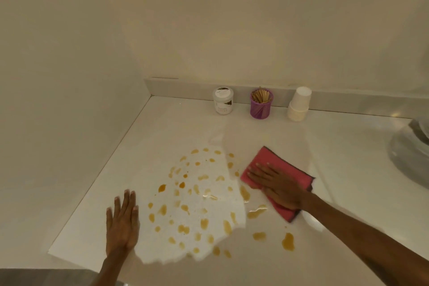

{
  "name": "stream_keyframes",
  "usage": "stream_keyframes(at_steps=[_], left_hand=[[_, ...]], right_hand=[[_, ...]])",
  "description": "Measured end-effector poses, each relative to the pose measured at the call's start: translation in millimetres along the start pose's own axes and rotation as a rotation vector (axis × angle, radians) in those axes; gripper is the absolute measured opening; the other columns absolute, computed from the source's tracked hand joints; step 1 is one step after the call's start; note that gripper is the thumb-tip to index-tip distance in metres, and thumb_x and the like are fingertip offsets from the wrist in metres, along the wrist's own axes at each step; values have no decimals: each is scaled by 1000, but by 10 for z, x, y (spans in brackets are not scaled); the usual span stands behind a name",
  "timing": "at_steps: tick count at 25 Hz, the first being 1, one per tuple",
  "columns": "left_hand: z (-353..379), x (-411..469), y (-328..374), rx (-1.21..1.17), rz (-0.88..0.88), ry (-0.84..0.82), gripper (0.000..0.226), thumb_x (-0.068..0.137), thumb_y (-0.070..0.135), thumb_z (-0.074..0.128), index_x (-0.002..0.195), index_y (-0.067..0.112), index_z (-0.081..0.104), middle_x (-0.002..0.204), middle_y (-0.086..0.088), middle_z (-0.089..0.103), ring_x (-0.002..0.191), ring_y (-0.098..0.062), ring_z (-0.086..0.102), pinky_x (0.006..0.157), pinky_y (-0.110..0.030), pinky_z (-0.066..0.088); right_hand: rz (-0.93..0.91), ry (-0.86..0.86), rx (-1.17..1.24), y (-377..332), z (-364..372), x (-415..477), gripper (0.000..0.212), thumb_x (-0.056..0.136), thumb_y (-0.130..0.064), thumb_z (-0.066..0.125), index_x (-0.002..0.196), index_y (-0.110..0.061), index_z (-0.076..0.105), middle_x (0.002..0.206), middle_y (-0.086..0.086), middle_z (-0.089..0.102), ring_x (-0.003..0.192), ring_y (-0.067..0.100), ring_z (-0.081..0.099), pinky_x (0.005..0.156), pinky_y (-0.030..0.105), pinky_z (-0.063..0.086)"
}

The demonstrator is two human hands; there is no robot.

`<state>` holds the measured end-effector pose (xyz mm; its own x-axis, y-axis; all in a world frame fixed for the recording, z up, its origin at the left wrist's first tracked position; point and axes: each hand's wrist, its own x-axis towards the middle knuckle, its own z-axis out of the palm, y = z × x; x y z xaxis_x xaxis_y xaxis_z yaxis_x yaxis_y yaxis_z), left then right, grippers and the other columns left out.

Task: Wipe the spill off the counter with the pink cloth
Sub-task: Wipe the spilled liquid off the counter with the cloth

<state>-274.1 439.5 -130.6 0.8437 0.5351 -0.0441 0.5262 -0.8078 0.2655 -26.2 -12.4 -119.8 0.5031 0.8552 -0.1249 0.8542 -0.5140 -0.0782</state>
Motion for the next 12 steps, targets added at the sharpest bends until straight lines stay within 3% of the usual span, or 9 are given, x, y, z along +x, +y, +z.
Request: stream_keyframes(at_steps=[2,5,7,12], left_hand=[[-6,5,23,-10,-3,-4,69,97,52,-2,160,26,4,170,7,-1,157,-18,-6,129,-46,-2],[5,11,23,-9,-13,-1,69,96,52,-3,160,26,5,169,9,-1,158,-18,-6,129,-46,-4],[3,48,23,-8,-9,-5,69,97,51,-3,160,24,6,169,9,0,158,-18,-5,129,-47,-3],[38,72,-10,-7,-20,3,68,97,51,-3,160,27,5,169,12,1,158,-16,-6,129,-46,-3]], right_hand=[[-28,-17,19,279,38,-347,59,106,-33,19,162,-26,0,170,-8,-4,157,15,-8,126,40,-7],[252,-30,55,583,-13,-384,57,102,-40,1,154,-31,-20,169,-5,-11,155,17,-18,126,40,-11],[386,-8,79,565,-103,-31,52,107,-35,5,151,-29,-22,168,-2,-15,151,16,-24,127,40,-12],[363,42,94,84,-367,1084,55,110,-27,14,159,-19,-10,169,1,-12,155,17,-15,127,39,-9]])
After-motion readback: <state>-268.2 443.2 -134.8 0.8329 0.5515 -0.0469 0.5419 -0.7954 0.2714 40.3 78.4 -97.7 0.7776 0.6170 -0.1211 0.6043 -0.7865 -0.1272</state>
